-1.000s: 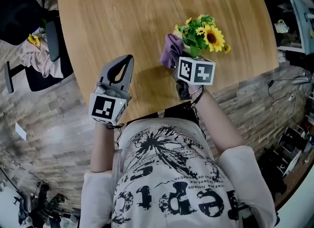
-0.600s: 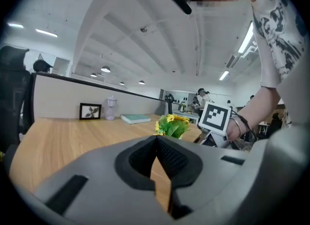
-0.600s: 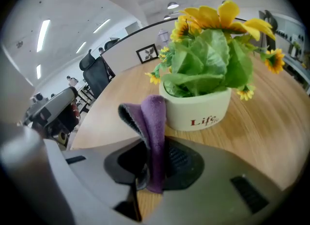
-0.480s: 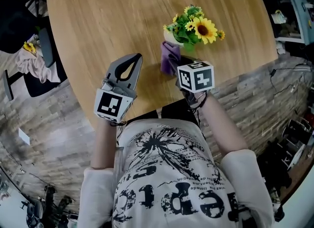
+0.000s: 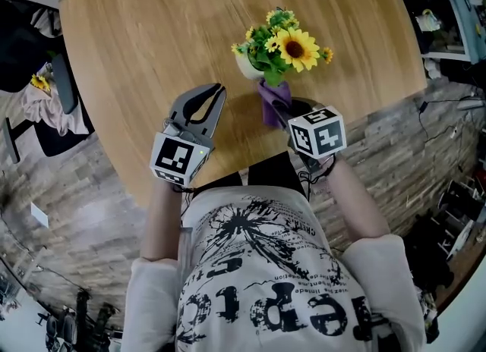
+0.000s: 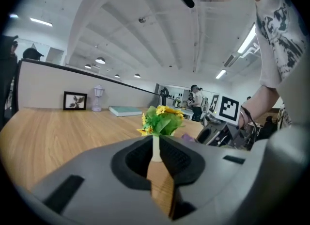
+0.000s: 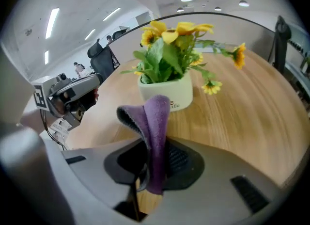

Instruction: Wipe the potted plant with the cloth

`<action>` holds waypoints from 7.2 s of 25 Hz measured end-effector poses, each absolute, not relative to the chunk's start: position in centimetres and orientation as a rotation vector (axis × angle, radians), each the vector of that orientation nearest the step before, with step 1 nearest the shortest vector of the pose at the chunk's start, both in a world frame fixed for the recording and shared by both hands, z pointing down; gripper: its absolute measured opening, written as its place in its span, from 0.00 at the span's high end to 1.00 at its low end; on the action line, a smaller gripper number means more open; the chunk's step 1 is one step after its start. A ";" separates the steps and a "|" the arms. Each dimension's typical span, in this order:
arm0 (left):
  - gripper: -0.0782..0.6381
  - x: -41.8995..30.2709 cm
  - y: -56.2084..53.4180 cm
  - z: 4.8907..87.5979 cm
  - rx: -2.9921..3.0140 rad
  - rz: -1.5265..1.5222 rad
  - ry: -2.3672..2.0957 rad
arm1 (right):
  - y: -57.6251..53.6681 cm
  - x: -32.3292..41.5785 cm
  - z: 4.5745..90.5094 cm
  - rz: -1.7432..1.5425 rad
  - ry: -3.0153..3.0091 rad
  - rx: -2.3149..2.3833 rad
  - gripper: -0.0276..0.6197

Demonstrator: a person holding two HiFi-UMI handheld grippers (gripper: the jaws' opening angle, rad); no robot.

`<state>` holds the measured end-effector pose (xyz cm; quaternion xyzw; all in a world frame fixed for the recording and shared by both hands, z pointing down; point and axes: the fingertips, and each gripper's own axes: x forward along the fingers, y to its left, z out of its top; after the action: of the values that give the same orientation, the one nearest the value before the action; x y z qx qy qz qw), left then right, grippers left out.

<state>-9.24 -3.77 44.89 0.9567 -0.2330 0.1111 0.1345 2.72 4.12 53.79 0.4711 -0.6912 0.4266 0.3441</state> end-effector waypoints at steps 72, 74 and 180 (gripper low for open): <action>0.15 -0.6 -11.8 35.4 2.767 0.491 -0.828 | -10.5 9.1 41.9 0.729 -2.214 1.356 0.83; 0.15 -1.4 -11.8 34.5 2.758 0.488 -0.852 | -10.6 6.7 40.8 0.721 -2.289 1.297 0.83; 0.15 5.0 -9.2 52.5 2.827 0.661 -0.567 | -15.8 15.7 41.6 0.226 -2.299 1.378 0.84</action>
<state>4.96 -9.17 52.53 0.9516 -0.1908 0.2226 0.0916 15.72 -15.83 41.63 0.4995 -0.8329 0.0820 0.2240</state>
